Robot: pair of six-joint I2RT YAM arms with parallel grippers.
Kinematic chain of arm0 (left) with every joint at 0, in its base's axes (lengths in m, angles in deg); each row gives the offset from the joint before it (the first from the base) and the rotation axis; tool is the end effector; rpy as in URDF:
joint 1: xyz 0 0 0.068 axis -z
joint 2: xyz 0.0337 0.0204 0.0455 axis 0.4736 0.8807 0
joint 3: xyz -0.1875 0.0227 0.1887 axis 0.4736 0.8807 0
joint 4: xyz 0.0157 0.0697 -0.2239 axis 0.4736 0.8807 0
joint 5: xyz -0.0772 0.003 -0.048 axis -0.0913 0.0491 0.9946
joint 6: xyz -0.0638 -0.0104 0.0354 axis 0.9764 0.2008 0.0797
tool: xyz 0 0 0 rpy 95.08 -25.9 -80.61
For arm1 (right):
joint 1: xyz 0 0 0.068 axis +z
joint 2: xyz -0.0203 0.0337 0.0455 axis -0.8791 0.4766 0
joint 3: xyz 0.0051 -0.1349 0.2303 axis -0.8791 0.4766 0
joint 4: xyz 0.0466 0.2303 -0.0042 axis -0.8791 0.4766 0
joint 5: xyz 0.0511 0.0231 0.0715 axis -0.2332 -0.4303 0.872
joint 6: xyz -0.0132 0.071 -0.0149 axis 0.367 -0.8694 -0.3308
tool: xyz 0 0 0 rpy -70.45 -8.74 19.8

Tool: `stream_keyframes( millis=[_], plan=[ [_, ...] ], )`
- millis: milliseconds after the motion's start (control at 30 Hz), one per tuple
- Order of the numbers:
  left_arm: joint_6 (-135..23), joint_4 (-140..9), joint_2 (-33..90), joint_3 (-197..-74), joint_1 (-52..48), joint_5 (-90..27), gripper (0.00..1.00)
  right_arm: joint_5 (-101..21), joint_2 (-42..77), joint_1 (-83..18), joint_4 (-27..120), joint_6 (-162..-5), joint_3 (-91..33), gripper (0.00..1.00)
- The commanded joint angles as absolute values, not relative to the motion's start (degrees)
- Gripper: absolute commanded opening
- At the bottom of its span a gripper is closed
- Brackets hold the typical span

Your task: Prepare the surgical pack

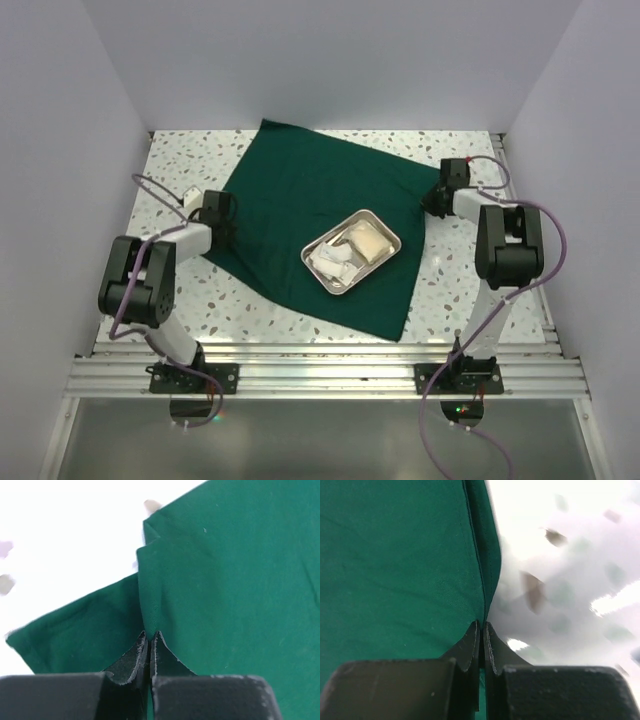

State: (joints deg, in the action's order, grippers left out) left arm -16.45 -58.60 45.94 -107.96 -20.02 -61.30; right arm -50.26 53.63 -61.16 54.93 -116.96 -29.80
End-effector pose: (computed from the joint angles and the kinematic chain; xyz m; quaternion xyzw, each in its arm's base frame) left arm 0.3004 -0.0207 0.1437 -0.3974 0.8459 0.0009 0.3557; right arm 0.4284 -0.0002 0.1460 0.3271 0.8789 0.0987 0.3328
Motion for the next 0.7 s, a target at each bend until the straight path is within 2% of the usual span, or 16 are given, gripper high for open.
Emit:
stream_keyframes(
  millis=[0,333,467,633,667],
  plan=[
    [-18.25,-56.49,54.14,-115.90,-20.36,-59.25,0.00,-57.75,46.65,-61.36,52.45,-122.66,-20.92,0.00],
    [-27.12,-46.47,74.69,-142.79,-20.44,-63.02,0.00,-60.92,31.26,-59.43,48.48,-129.87,-2.02,0.00],
    [-29.06,-41.20,80.43,-153.51,-20.62,-66.18,0.00,-59.35,31.07,-59.16,48.92,-129.44,-2.61,0.00],
    [-30.21,-39.60,80.53,-156.00,-21.76,-65.84,0.00,-58.81,31.61,-58.99,53.67,-127.07,-5.35,0.00],
    [-30.91,-40.04,79.83,-155.73,-21.85,-65.58,0.08,-58.90,31.08,-58.99,53.67,-126.55,-5.08,0.00]
  ],
)
